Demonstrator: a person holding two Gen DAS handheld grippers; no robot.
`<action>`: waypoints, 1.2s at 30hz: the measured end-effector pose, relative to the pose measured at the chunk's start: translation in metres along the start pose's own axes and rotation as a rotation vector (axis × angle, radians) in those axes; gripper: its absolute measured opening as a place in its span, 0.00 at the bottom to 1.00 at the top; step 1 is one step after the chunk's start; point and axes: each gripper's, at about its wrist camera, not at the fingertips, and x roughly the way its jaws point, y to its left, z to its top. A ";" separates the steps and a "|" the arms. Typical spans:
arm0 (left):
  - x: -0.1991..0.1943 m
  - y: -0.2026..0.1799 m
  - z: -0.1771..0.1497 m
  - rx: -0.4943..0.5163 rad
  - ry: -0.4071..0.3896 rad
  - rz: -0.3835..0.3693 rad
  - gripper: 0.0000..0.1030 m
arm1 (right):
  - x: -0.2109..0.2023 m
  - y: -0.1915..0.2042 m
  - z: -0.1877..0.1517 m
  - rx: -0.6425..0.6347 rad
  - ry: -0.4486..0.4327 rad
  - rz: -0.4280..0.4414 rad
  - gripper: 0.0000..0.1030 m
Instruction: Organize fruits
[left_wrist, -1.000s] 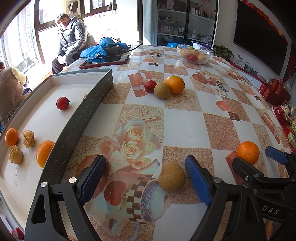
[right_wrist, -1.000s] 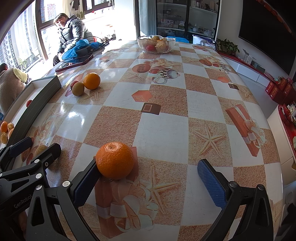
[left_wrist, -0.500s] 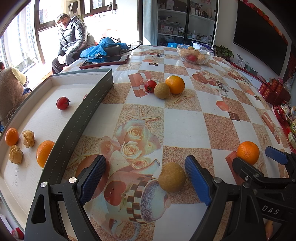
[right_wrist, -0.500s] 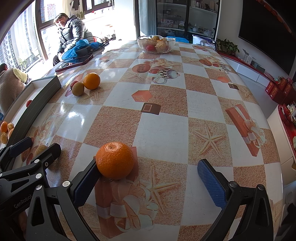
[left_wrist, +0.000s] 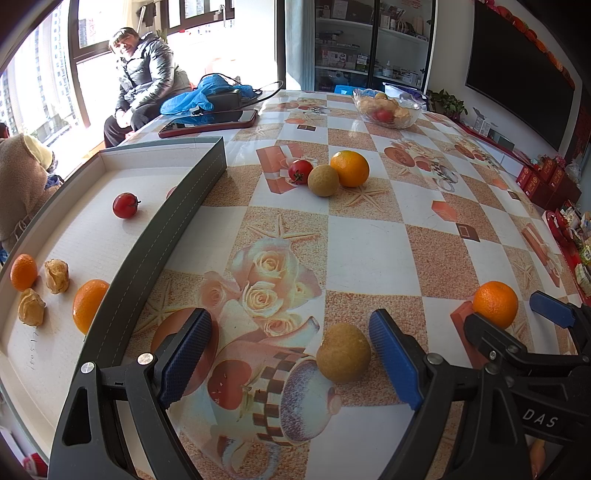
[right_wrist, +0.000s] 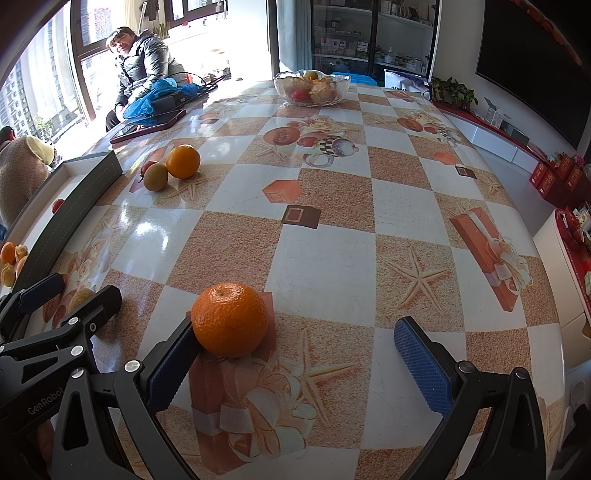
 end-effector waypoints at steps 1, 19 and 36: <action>0.000 0.000 0.000 0.000 0.000 0.000 0.87 | 0.000 0.000 0.000 0.000 0.000 0.000 1.00; 0.000 0.000 0.000 -0.002 0.002 0.004 0.87 | 0.000 0.001 0.000 0.001 0.001 -0.002 1.00; -0.009 0.007 -0.005 0.049 0.066 -0.021 0.80 | -0.003 0.004 0.003 -0.004 0.016 -0.003 0.86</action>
